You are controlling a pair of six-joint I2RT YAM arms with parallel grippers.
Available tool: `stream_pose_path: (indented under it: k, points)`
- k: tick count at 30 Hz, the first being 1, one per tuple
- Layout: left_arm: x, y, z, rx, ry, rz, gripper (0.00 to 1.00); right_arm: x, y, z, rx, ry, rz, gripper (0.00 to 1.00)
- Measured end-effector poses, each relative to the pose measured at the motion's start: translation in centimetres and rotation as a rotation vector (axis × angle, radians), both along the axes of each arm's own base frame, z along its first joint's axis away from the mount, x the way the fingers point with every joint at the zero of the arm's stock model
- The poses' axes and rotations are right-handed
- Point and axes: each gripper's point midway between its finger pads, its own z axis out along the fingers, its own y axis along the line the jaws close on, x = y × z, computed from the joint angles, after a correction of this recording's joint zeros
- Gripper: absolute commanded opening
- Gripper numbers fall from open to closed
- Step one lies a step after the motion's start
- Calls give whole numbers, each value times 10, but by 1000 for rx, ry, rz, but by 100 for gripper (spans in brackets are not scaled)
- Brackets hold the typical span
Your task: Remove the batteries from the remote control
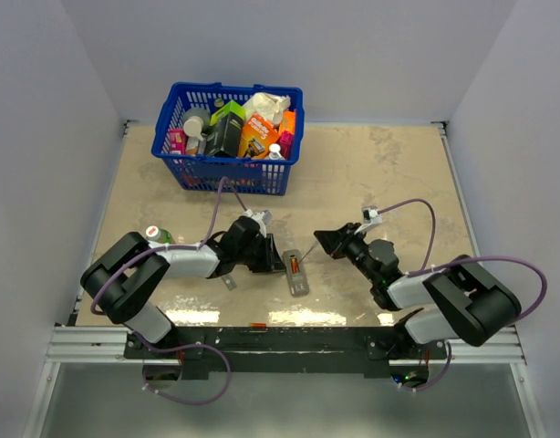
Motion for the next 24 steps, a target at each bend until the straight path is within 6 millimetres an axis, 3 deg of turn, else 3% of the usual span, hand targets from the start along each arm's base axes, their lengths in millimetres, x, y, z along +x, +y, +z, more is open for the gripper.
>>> stream_pose_path:
  k: [24]
  points:
    - [0,-1,1,-6,-4,-2,29,0,9,-7,66,33,28,0]
